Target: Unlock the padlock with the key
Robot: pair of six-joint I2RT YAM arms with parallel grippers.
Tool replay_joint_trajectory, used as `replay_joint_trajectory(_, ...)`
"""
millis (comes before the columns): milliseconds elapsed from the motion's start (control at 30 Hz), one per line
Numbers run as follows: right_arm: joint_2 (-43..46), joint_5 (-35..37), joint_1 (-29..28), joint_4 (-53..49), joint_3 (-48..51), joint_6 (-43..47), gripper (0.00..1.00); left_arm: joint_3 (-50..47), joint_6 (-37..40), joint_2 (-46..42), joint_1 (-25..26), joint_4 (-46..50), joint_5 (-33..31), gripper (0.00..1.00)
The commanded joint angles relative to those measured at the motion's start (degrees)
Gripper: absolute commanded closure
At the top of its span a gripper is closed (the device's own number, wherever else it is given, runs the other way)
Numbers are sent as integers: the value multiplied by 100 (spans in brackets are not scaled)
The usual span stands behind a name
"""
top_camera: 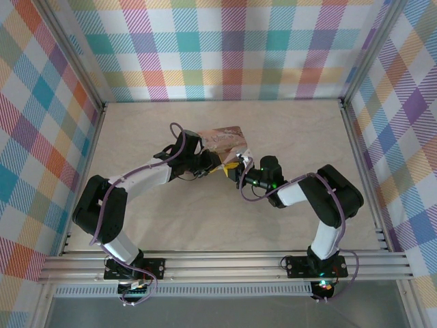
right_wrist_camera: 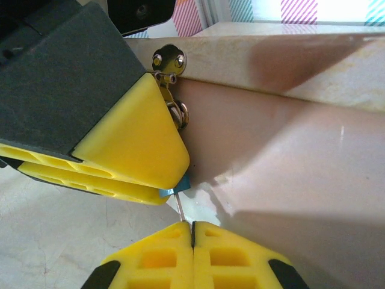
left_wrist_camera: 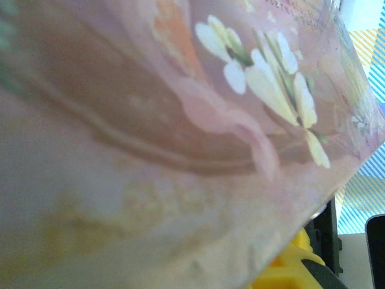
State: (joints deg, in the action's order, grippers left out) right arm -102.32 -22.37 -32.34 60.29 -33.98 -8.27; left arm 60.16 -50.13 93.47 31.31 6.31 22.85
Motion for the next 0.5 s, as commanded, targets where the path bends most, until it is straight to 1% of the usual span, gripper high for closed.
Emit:
replay_joint_trajectory(0,59,251,-36,906,-509,54,100,-68,-107,49,277,344,999,99)
replay_joint_trajectory(300,320,299,-27,618,-19,172,100,-22,-11,-56,245,521,854,99)
replay_joint_trajectory(467,441,360,-27,814,286,19,100,39,132,-109,193,631,969,99)
